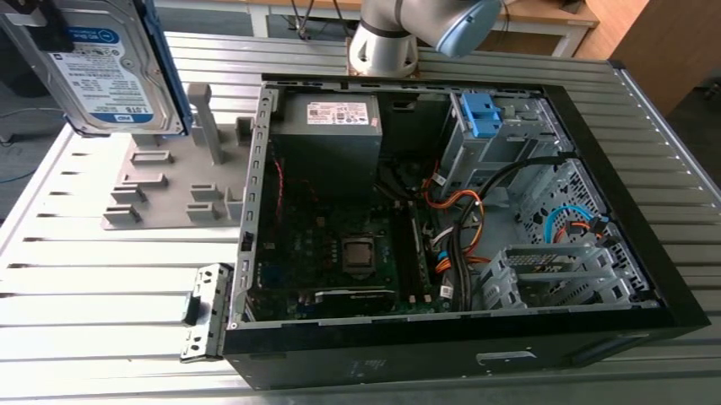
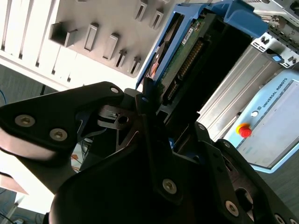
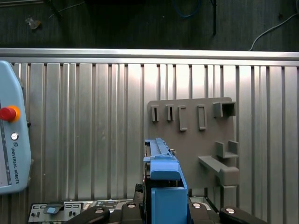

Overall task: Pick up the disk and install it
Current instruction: 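Pick up the disk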

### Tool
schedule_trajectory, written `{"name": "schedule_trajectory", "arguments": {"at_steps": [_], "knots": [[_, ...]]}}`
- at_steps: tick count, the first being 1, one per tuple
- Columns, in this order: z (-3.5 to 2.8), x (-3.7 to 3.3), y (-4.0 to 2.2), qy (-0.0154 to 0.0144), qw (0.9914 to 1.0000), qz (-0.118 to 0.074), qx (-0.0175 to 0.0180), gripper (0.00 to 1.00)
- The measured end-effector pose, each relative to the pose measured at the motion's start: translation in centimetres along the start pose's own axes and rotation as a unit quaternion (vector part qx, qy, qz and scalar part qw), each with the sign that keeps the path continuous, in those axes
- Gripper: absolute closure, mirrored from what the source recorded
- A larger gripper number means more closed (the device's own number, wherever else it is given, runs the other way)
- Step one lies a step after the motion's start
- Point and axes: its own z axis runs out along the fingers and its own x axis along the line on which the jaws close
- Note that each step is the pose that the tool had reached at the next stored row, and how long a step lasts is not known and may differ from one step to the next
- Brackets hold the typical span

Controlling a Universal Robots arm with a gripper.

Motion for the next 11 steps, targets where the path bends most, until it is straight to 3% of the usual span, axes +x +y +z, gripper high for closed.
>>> {"name": "schedule_trajectory", "arguments": {"at_steps": [11], "knots": [[0.00, 0.00, -0.31, 0.0000, 1.00000, 0.000, 0.0000, 0.64]]}}
